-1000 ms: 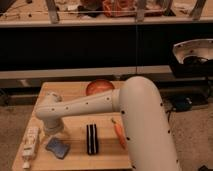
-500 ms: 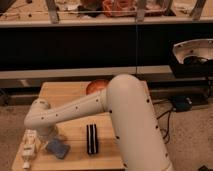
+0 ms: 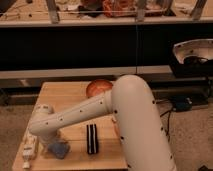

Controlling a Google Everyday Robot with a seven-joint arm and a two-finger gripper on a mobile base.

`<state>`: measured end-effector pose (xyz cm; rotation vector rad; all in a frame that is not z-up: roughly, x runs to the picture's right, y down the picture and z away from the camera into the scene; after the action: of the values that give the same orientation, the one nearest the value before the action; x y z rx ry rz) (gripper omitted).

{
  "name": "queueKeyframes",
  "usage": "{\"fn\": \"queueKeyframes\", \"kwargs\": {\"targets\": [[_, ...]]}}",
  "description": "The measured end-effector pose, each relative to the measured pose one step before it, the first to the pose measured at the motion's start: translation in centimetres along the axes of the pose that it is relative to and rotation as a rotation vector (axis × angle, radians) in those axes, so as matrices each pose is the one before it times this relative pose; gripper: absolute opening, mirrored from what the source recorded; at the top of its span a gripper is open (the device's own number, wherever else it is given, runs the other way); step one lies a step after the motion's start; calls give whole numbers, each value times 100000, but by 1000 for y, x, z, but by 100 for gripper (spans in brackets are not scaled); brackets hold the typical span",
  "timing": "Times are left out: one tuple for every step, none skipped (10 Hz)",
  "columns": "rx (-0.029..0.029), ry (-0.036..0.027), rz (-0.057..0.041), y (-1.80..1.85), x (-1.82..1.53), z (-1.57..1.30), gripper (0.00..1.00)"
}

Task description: Wipe the white sponge on the table

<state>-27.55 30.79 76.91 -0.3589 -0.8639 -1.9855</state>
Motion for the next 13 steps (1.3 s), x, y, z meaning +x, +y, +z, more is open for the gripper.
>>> {"fn": "queueKeyframes", "kwargs": {"targets": [[-79, 182, -68, -1, -191, -16, 53], [-252, 130, 86, 46, -160, -81, 52], [-439, 41, 65, 61, -98, -71, 55], [-437, -77, 40, 4, -77, -42, 61], [-672, -225, 322, 87, -94, -8, 63], [-400, -29, 277, 45, -69, -39, 63], [-224, 109, 551, 56, 5, -115, 63], [-71, 85, 2036, 698, 121, -224, 63], [-408, -28, 2157, 907, 226, -227, 63], [4, 19, 1603, 470, 369, -238, 60], [382, 219, 1121, 401, 515, -238, 56], [-1077, -553, 1808, 1174, 775, -147, 54], [-188, -231, 315, 40, 227, -88, 54]]}}
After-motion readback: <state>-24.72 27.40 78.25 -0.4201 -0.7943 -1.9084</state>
